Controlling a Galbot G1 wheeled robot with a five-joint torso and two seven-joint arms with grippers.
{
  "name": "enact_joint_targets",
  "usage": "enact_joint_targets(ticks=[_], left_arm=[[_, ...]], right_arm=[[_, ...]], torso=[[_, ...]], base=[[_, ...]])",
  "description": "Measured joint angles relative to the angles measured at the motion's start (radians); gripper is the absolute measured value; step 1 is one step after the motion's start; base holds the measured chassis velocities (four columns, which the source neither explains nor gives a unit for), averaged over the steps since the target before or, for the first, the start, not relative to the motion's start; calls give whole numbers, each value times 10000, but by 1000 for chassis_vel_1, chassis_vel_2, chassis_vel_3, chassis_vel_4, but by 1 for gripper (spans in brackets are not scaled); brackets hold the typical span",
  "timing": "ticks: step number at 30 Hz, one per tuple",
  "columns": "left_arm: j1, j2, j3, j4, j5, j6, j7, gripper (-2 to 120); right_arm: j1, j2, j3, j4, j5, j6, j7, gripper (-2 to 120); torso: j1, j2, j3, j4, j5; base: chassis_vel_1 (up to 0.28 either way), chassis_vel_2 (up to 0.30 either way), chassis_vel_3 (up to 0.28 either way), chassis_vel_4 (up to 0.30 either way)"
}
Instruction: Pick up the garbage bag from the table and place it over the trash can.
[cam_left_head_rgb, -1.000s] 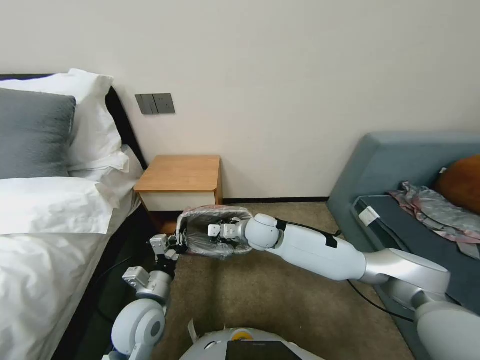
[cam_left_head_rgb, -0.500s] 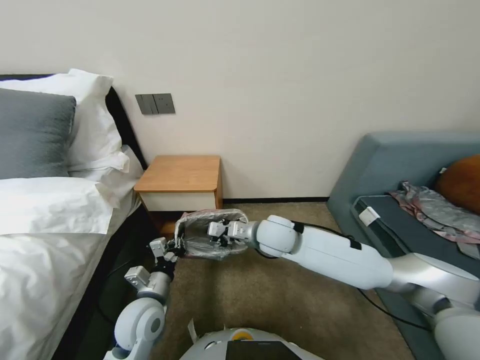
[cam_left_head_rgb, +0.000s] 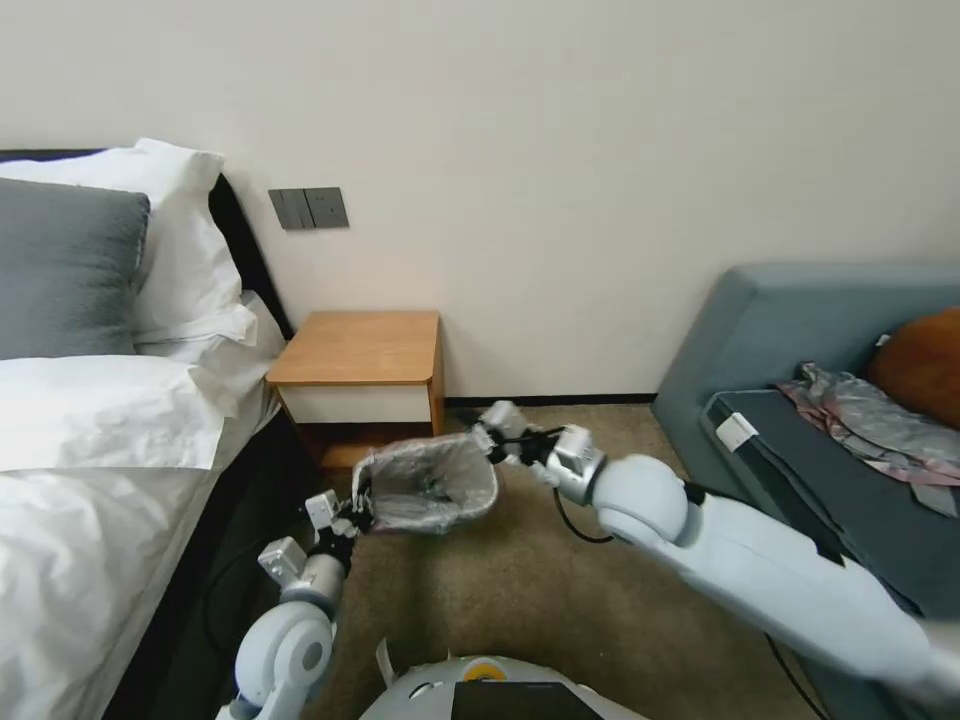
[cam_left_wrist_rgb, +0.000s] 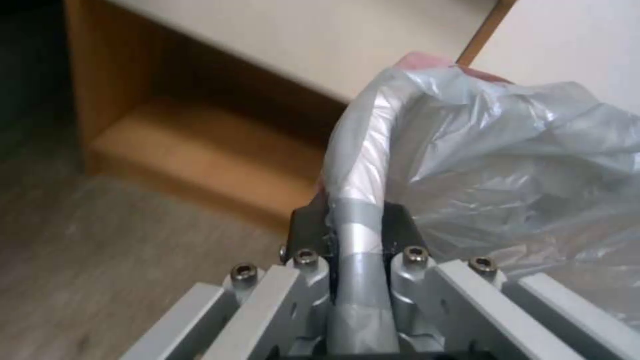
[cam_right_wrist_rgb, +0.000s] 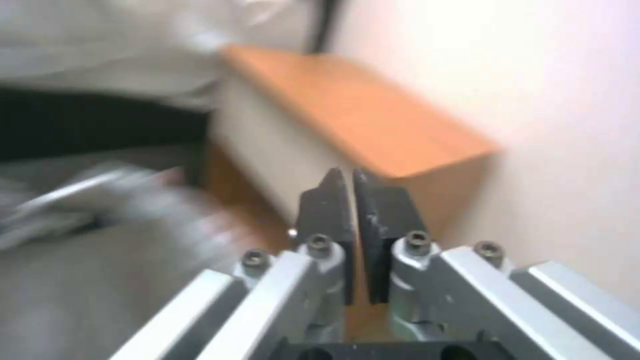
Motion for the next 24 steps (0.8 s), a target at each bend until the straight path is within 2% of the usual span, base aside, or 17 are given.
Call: enact_joint_targets(ticks=[1, 2, 4, 5, 6, 7, 9, 10, 12, 13, 16, 18, 19, 22, 24], left_arm=[[0, 0, 0, 0, 0, 0, 0, 5], [251, -52, 33, -69, 197, 10, -85, 5], [488, -93, 94, -130, 502, 9, -166, 5], [557, -83, 138, -151, 605, 9, -215, 5], [557, -83, 138, -151, 605, 9, -215, 5], [577, 0, 276, -164, 655, 33, -311, 5], [594, 121, 452, -164, 628, 80, -421, 5], [636, 230, 613, -156, 521, 125, -501, 5], [664, 298, 711, -123, 449, 153, -534, 5], [674, 415, 844, -49, 369, 174, -560, 5], [643, 511, 963, 17, 269, 201, -596, 5], [566, 620, 1175, 76, 21, 315, -697, 5], [566, 620, 1175, 76, 21, 315, -697, 5], [475, 616, 1588, 299, 9, 339, -793, 5], [437, 576, 1700, 362, 38, 340, -849, 5]], right_arm=[[0, 0, 0, 0, 0, 0, 0, 10], [-462, 211, 182, -206, -476, 357, 688, 17], [-994, 550, 399, -419, -1069, 570, 1318, 24], [-1376, 703, 653, -442, -1406, 624, 1500, 28], [-1376, 703, 653, -442, -1406, 624, 1500, 28], [-2231, 880, 1198, -383, -1876, 683, 1648, 35], [-3155, 1063, 1785, -259, -2254, 701, 1697, 41], [-3882, 1288, 2365, -154, -2560, 782, 1715, 48], [-4382, 1501, 2720, -98, -2782, 859, 1716, 52], [-5104, 1834, 3195, -35, -3131, 992, 1679, 60], [-5726, 2176, 3586, 34, -3427, 1093, 1623, 67], [-6548, 2602, 3975, 101, -3771, 1272, 1577, 76], [-6548, 2602, 3975, 101, -3771, 1272, 1577, 76], [-7230, 2952, 4266, 275, -4074, 1512, 1433, 92], [-7294, 3005, 4278, 339, -4075, 1515, 1430, 97]], torso=[[0, 0, 0, 0, 0], [0, 0, 0, 7, 0], [1, -1, 1, 12, 3], [0, 0, 0, 15, 3], [0, 0, 0, 15, 3], [0, 0, 0, 10, -6], [1, -1, 0, -3, 2], [0, 0, -1, -4, -3], [0, 0, 0, -3, -6], [0, 0, 0, 4, 1], [0, 0, 0, 3, -2], [0, 0, 0, 0, -1], [0, 0, 0, 0, -1], [0, 0, 0, 3, -3], [0, 0, 1, 4, -3]], base=[[0, 0, 0, 0], [0, 0, 0, 0], [0, 0, 0, 0], [0, 0, 0, 0], [0, 0, 0, 0], [0, 0, 0, 0], [0, 0, 0, 0], [0, 0, 0, 0], [0, 0, 0, 0], [0, 0, 0, 0], [0, 0, 0, 0], [0, 0, 0, 0], [0, 0, 0, 0], [0, 0, 0, 0], [0, 0, 0, 0]])
